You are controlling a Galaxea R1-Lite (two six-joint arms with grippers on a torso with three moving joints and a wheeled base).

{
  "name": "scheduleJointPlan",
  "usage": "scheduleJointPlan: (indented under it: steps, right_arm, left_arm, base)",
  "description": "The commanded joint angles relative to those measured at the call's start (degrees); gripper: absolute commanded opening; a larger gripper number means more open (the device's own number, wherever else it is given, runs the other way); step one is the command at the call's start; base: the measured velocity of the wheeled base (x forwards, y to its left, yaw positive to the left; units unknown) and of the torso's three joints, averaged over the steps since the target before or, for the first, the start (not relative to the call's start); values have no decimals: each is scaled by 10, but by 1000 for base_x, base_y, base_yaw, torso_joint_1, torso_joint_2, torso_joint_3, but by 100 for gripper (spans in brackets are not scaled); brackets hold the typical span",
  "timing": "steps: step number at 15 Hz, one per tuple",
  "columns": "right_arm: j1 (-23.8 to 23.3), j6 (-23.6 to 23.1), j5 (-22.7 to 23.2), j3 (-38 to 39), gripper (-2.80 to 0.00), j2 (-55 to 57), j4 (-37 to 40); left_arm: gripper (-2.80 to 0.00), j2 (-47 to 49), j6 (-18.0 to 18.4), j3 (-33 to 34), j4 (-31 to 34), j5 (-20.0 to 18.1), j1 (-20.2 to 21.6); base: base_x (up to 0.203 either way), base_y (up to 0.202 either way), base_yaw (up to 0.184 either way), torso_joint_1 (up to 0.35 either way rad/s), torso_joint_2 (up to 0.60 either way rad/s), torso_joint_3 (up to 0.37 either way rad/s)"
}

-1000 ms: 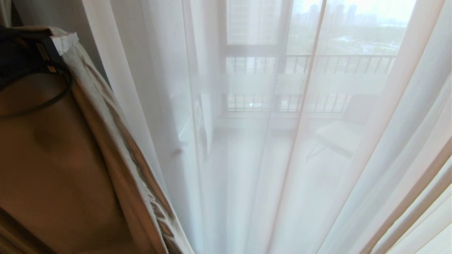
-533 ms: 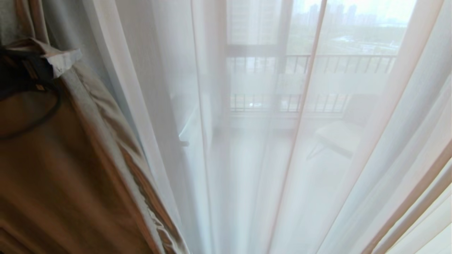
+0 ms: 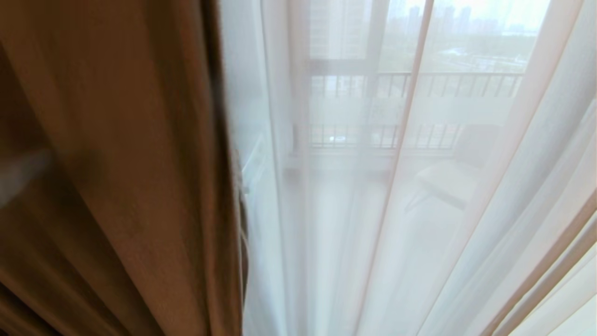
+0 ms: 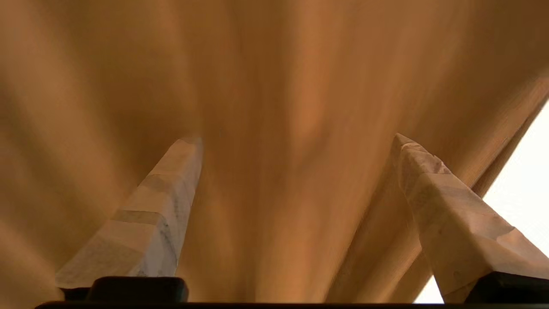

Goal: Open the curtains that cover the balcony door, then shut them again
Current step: Close the outer curtains on both sides

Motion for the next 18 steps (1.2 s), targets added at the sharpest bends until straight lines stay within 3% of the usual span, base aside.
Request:
scheduleJointPlan:
  steps: [1,3,9,10,11,18]
  right_arm:
    - [0,0,0,0,-280,0,0]
    - [0,0,0,0,-280,0,0]
    - [0,0,0,0,-280,0,0]
    - [0,0,0,0,-280,0,0]
    - [0,0,0,0,-280,0,0]
    - [0,0,0,0,-280,0,0]
  left_arm:
    - [0,-121,-14,38,59,4,1]
    - [0,-140,-33,56,80,15,2]
    - [0,-140,-34,69,79,18,1]
    - [-64,-140,-34,73,78,18,1]
    - [-280,-140,-34,75,78,18,1]
    - [-280,-150,-39,96,79,18,0]
  base:
    - [0,0,0,0,0,0]
    - [0,0,0,0,0,0]
    - [0,0,0,0,0,0]
    - [0,0,0,0,0,0]
    - [0,0,0,0,0,0]
    - [0,0,0,0,0,0]
